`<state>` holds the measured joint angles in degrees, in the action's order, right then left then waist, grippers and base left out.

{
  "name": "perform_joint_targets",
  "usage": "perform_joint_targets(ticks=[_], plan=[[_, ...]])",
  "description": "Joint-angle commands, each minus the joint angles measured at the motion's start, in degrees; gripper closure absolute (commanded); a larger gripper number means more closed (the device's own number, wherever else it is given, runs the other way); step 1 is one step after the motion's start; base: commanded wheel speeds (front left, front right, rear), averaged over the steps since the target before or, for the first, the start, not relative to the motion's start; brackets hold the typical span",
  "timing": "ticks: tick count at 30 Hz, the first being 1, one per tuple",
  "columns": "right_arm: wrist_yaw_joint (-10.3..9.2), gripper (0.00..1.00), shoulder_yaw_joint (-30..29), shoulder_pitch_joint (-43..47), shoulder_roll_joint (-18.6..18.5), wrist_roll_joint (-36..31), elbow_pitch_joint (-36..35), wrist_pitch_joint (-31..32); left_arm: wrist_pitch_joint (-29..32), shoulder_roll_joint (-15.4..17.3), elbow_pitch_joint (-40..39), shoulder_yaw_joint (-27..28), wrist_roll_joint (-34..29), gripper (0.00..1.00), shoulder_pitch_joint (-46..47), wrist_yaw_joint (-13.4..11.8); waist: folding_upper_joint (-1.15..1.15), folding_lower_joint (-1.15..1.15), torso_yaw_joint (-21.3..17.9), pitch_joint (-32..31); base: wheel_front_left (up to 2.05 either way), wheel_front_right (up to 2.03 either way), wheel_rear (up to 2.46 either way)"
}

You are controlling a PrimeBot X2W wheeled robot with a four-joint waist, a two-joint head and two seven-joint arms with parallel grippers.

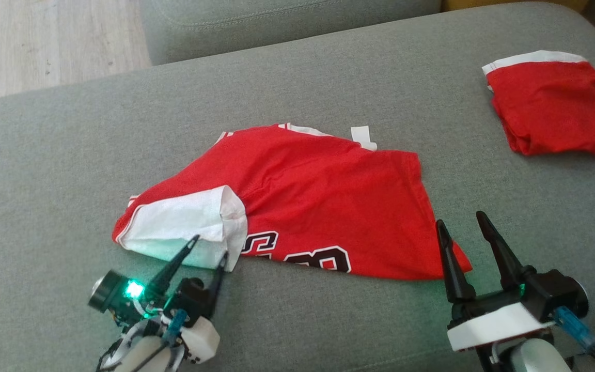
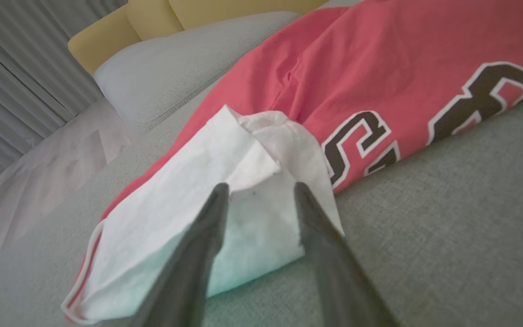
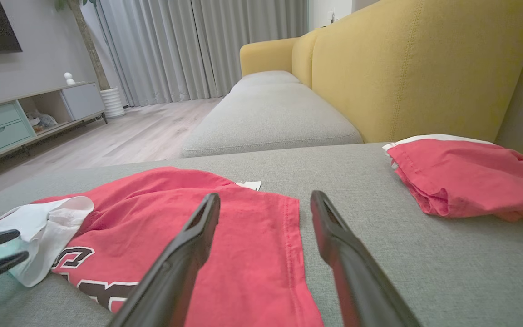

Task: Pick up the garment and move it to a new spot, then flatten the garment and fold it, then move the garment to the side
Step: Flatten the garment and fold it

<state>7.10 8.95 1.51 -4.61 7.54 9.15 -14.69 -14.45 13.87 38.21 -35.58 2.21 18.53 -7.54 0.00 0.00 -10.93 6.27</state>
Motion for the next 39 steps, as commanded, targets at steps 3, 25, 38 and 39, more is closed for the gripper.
perform_joint_targets(ticks=[3, 25, 38, 39], plan=[[0.39, 0.00, 1.26, -0.97, -1.08, 0.18, -1.44, -0.31, -0.54, 2.04, -1.33, 0.45, -1.71, 0.00, 2.77, -1.05, 0.00, 0.00, 0.15, -0.17, 0.00, 0.00, 0.00], [0.39, 0.00, 1.39, -1.37, -1.44, 0.58, -1.19, -0.31, -0.54, 2.64, 0.41, -1.70, -1.65, 1.00, 6.35, -0.55, 0.00, 0.00, 0.40, 0.95, 0.00, 0.00, 0.00], [0.39, 0.00, -1.70, 0.67, -0.36, 0.69, -0.53, -0.31, -0.54, 11.48, -19.47, 4.73, 1.63, 1.00, -0.97, -5.67, 0.00, 0.00, 6.34, -0.76, 0.00, 0.00, 0.00], [0.39, 0.00, -2.02, 0.95, -0.28, 0.77, -0.42, -0.31, -0.54, 12.67, -21.08, 5.63, 2.20, 1.00, -1.90, -5.96, 0.00, 0.00, 6.91, -0.95, 0.00, 0.00, 0.00]])
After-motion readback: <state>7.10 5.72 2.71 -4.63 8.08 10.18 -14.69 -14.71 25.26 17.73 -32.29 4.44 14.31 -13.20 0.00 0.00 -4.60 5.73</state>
